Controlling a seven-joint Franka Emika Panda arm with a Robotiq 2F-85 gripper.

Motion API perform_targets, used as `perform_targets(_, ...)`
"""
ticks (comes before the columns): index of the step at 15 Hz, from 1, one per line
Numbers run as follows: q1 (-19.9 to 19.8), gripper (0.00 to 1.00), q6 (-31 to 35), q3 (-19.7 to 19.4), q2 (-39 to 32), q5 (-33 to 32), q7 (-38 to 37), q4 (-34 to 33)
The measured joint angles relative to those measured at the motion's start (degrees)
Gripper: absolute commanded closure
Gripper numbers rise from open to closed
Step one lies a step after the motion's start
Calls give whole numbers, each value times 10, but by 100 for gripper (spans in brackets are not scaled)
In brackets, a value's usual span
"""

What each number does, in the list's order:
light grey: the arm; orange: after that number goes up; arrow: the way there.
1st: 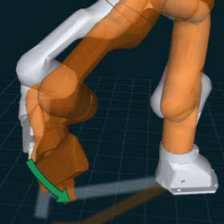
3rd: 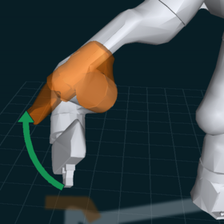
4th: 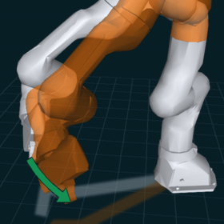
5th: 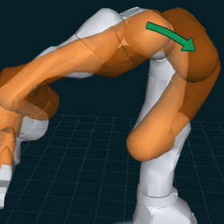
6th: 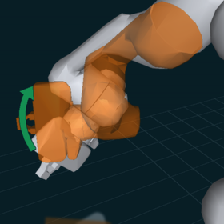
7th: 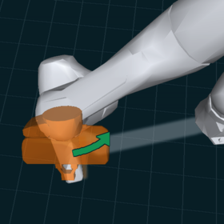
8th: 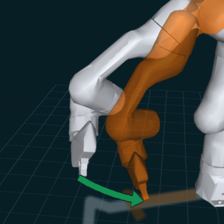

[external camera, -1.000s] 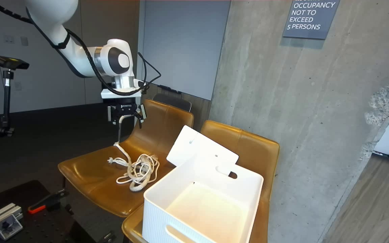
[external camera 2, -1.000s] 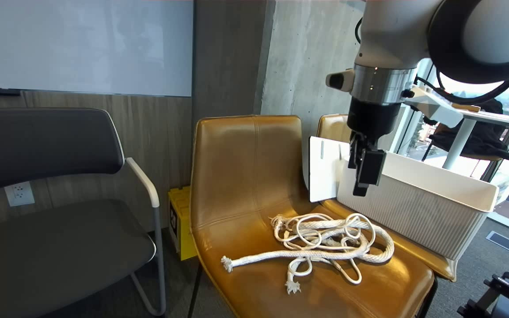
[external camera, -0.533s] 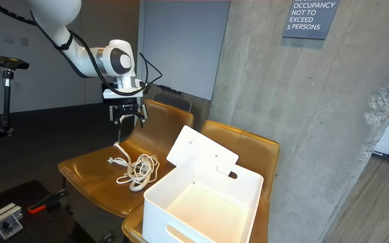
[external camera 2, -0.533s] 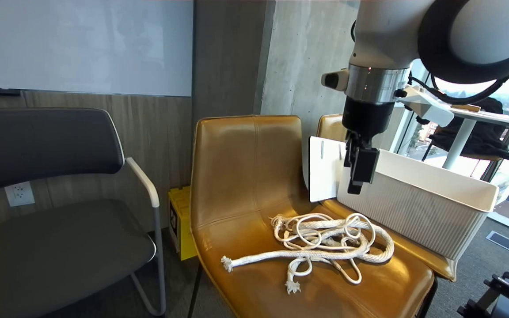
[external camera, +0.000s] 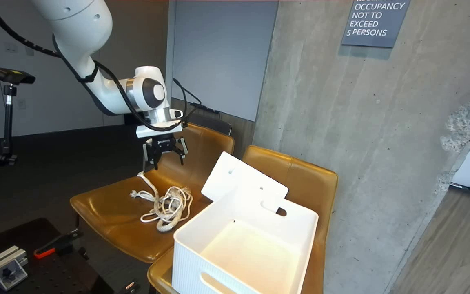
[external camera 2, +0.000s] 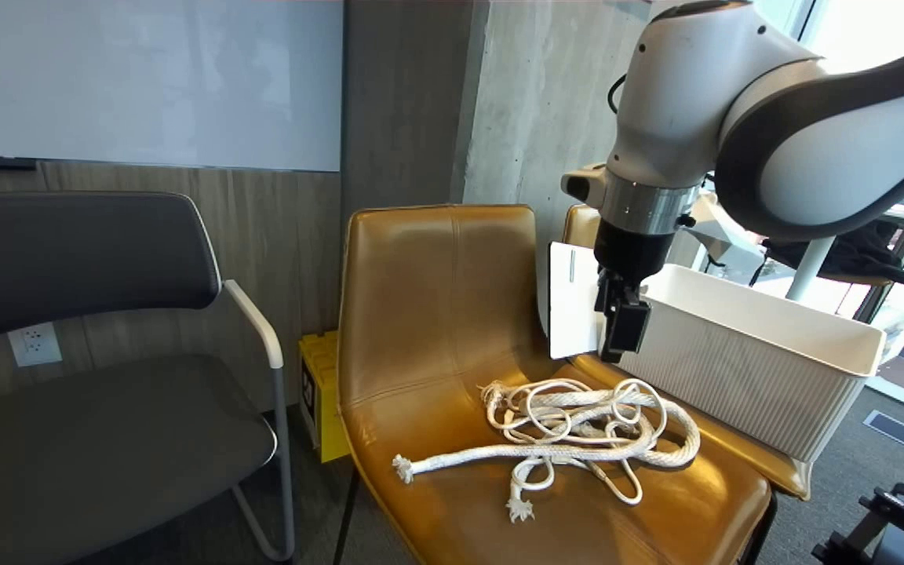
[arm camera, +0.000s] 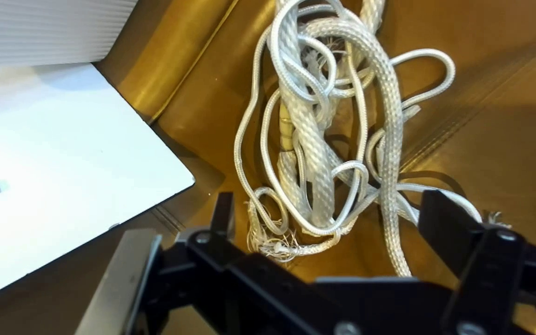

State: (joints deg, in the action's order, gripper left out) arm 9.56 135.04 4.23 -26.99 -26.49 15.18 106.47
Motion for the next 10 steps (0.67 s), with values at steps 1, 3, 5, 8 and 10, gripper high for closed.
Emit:
perform_targets(1,0,0,12,-6,-11,-7,-1,-2)
perform_targets(3,-1,0,26,-15,-33,-9,-2,-7)
perform_targets(5,-1,0,37,-21,-54,-9,-6,-15)
perform_targets(8,-3,0,44,-25,-89,-5,-19,-34)
perform_targets(10,-5,0,45,-25,-114,2,-23,-47)
